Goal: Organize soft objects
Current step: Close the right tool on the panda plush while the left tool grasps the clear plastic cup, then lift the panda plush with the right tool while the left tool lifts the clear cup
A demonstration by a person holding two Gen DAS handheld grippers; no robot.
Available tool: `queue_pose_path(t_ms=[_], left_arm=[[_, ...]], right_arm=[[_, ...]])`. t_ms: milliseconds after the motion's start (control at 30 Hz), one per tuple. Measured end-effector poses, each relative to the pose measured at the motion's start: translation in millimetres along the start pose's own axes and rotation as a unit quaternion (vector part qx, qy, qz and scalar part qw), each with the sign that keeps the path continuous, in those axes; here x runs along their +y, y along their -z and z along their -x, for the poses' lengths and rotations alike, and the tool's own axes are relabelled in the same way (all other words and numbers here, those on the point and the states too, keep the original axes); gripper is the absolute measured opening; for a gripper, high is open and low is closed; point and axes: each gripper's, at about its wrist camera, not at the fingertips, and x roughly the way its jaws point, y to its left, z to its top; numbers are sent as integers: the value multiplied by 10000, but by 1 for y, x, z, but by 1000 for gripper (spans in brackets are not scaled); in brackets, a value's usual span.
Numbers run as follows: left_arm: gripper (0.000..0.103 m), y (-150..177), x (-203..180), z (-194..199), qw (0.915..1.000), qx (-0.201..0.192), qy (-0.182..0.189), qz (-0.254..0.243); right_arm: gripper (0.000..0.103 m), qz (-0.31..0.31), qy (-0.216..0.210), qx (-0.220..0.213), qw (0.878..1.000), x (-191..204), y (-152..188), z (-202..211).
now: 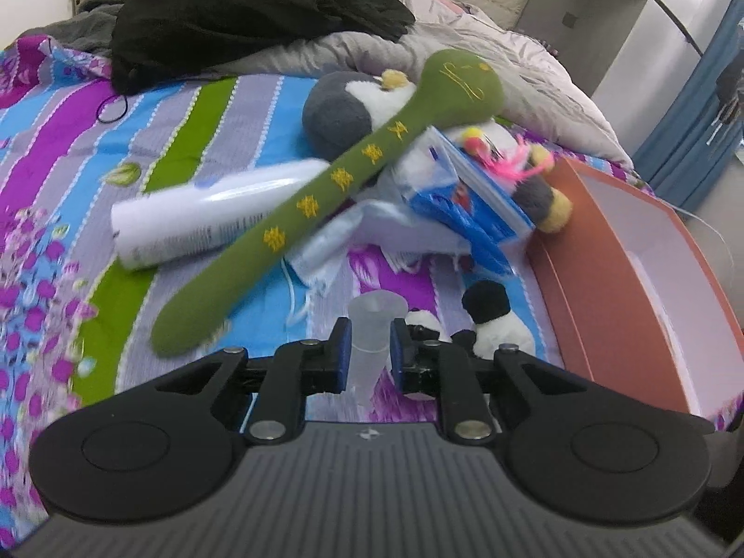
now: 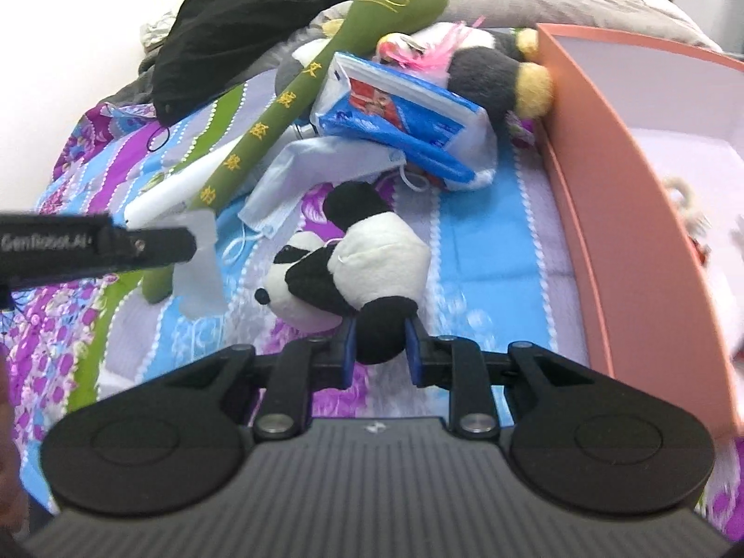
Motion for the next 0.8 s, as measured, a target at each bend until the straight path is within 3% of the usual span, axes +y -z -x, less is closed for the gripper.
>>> queue_pose_path(t_ms=[300, 467, 567, 667, 800], left_arm=[[20, 54, -3, 34, 9998, 177, 4, 35], [20, 77, 1, 41, 9993, 293, -3, 214], [21, 81, 4, 45, 9990, 296, -1, 334], [21, 81, 3, 46, 9989, 292, 16, 356], [21, 79, 1, 44, 9990, 310, 28, 320]], right_arm=[[26, -300, 87, 147, 9994, -2, 39, 35], [31, -558, -277, 353, 9974, -6, 55, 42], [34, -291, -262, 492, 9980, -4, 56, 46], [53, 160, -264, 339, 9989, -2, 53, 57], [54, 893, -250, 148, 9956, 4, 41, 66]])
